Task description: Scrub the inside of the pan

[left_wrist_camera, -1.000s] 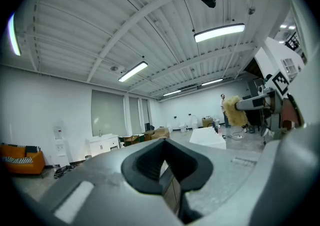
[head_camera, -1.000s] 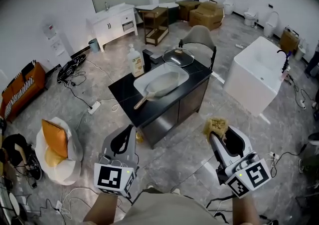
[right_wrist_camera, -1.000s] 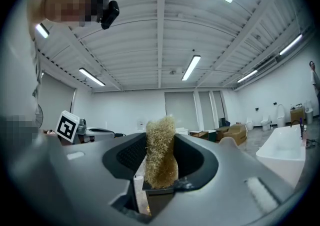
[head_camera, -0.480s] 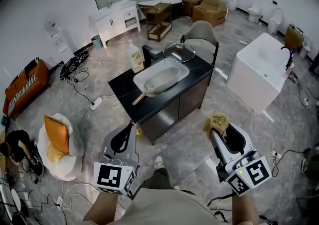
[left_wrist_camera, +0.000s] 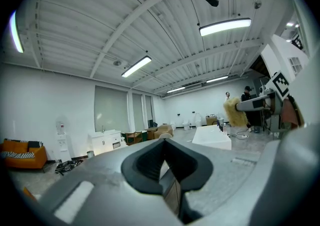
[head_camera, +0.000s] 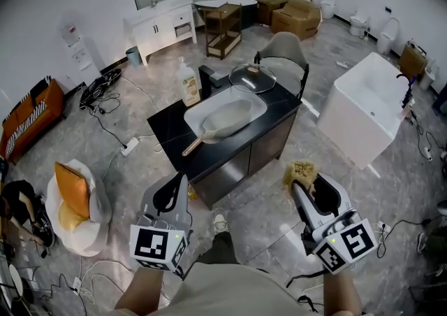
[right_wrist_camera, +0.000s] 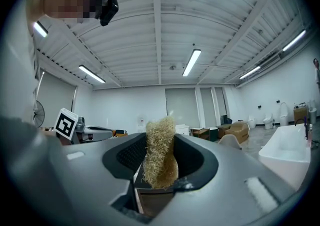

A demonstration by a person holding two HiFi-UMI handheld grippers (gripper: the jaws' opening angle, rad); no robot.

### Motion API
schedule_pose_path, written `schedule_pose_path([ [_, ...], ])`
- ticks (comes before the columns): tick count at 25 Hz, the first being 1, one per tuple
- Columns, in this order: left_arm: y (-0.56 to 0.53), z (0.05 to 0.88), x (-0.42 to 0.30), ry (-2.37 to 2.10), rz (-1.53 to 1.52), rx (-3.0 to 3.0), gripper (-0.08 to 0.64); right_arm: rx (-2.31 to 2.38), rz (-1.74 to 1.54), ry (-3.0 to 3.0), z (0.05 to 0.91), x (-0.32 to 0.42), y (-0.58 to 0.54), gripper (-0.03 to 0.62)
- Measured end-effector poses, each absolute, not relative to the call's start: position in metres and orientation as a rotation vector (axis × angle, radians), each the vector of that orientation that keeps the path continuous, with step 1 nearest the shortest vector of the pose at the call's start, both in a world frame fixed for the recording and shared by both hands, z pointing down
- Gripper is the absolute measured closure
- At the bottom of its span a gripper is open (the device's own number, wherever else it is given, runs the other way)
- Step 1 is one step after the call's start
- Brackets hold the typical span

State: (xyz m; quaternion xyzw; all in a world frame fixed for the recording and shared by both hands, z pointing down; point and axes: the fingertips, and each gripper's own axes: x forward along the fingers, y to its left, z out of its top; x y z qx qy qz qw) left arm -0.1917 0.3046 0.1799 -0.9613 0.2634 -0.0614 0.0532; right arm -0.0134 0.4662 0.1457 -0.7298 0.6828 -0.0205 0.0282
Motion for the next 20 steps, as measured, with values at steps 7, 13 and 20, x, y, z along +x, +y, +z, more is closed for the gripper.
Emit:
schedule_pose_path([
  [7, 0.238, 0.192, -0.164, 0.821, -0.227, -2.945, 0.558, -2.253, -0.123, 2.138, 0.159, 0.016, 0.395, 0.419],
  [13, 0.171, 0.203, -0.136, 0.798, -0.295, -2.969, 0.558, -2.270, -0.207, 2.160, 0.169, 0.039, 0.323, 0.417],
  [20, 0.083, 0.220, -0.107, 0.765, -0.359, -3.007, 0.558, -2.292, -0.268, 2.171, 0.177, 0.064, 0.228, 0.417],
])
